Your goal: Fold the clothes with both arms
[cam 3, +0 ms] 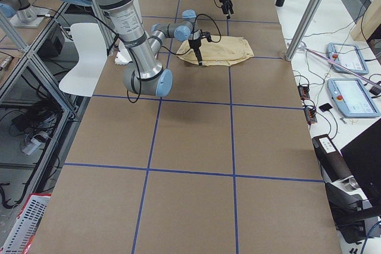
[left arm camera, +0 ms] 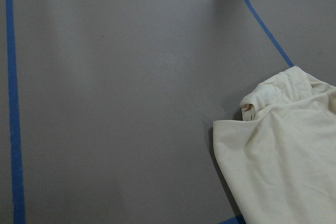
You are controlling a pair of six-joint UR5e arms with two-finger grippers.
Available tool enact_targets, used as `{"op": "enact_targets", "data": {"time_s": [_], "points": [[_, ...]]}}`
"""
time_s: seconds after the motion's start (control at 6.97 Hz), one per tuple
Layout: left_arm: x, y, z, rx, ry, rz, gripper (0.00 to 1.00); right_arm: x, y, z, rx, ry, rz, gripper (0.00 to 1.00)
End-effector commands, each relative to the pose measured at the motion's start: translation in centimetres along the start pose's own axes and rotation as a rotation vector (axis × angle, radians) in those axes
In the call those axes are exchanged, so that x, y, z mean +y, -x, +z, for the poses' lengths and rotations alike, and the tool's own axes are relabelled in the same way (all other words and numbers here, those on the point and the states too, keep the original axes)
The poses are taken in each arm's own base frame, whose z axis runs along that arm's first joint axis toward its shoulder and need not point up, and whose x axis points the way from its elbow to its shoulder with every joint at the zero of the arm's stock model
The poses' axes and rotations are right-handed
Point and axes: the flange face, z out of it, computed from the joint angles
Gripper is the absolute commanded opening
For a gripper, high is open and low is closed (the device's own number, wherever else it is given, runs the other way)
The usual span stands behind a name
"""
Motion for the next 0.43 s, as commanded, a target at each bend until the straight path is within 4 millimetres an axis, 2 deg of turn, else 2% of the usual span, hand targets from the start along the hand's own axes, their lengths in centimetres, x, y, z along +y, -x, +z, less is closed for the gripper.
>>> {"op": "enact_targets", "data": {"time_s": [0.0, 0.29], "points": [[0.2, -0.4, 0.2, 0.005, 0.004, -0.005, 1.00, 0.0, -3.7, 0.0, 0.011, -0.003, -0.024, 1.00], [0.2, -0.4, 0.2, 0.004, 0.003, -0.005, 1.00, 1.1, -5.8, 0.4, 0.022, 0.003, -0.028, 1.00]]}}
